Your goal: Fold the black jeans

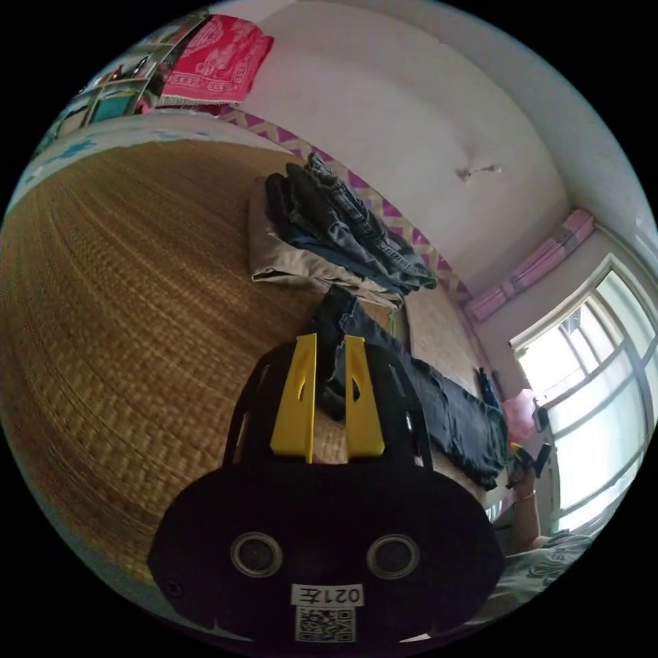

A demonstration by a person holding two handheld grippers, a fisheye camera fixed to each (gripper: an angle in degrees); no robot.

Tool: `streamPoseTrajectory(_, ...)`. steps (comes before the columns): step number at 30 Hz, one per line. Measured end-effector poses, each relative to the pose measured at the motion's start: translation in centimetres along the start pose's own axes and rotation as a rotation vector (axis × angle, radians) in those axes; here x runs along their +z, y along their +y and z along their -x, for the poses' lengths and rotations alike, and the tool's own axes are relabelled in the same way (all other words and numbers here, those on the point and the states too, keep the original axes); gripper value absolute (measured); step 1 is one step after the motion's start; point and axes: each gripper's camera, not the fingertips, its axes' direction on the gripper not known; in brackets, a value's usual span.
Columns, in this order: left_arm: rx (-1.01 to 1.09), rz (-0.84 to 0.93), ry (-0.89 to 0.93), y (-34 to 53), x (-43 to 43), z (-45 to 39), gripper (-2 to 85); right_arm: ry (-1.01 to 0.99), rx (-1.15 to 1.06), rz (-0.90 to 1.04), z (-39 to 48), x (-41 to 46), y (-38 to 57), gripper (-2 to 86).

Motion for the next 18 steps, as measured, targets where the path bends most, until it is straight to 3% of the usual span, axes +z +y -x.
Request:
streamPoseTrajectory(3,0.055,0.015,-0.014,-1.9,1.0,-1.3,6.5,0.164,-0.105,0.047,-0.1,1.1,-3.5,7.2)
streamPoseTrajectory(8,0.428,0.048,0.013,-3.2,3.0,-9.2,5.0,0.432,-0.404,0.229,0.2,5.1,-8.4,9.1)
streamPoseTrajectory(13,0.803,0.215,-0.018,-2.1,9.0,-17.6,8.8,0.414,-0.540,0.383,-0.7,7.9,-12.9,8.0)
streamPoseTrajectory(18,0.946,0.342,0.008,-1.3,13.1,-20.9,10.5,0.370,-0.626,0.462,0.2,8.3,-15.6,7.3)
